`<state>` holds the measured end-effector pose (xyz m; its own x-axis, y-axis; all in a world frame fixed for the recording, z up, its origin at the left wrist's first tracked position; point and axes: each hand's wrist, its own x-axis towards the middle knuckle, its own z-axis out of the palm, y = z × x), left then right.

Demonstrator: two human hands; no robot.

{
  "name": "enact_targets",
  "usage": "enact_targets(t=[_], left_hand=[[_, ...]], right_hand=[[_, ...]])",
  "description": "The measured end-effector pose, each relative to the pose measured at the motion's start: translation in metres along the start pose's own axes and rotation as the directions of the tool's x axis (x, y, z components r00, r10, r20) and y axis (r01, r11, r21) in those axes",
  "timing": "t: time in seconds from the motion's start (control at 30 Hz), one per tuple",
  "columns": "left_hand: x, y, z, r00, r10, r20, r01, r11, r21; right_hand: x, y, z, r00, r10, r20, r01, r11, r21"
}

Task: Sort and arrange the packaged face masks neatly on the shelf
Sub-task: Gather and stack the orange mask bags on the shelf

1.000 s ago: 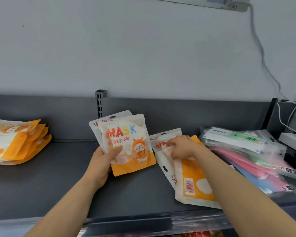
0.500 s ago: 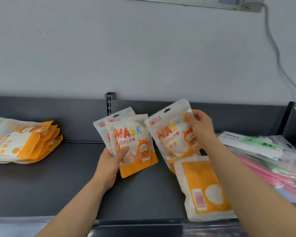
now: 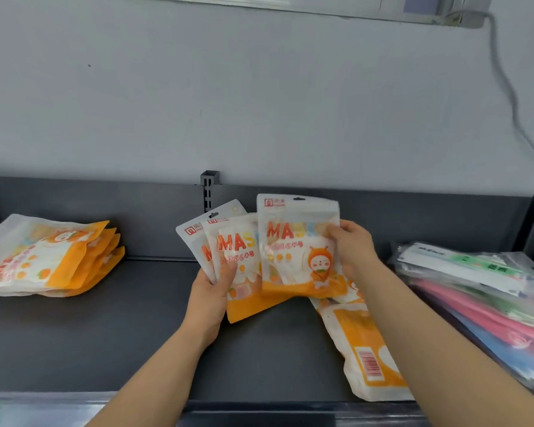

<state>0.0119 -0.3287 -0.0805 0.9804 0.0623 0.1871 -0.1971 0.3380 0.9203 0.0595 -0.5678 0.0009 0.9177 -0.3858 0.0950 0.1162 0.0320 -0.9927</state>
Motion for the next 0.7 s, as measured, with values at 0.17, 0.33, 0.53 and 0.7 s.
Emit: enact_targets(t=[0.17,0.33,0.53,0.7], left_hand=[[0.0,0.0,0.0,0.998,0.028,0.06,-0.029,0.999,0.025],[0.003,-0.004,-0.001,0.994,0.075,0.08,-0.083,0.991,0.101],[0.004,-0.006,-0.002,0.994,0.104,0.016,-0.105,0.986,0.133],[-0.001,0.002,0.004,0.979,0.203,0.003,-0.197,0.945,0.263]], right_hand=[[-0.017,0.021,0.024,0.994,0.081,0.079,-0.077,0.995,-0.057],[-0.029,0.021,0.03,0.972,0.022,0.234,0.024,0.981,-0.191],[-0.032,-0.006,-0.033,0.868,0.115,0.483,0.304,0.648,-0.699],[-0.044,-0.008,-0.081,0.773,0.494,0.399,0.362,0.173,-0.916]])
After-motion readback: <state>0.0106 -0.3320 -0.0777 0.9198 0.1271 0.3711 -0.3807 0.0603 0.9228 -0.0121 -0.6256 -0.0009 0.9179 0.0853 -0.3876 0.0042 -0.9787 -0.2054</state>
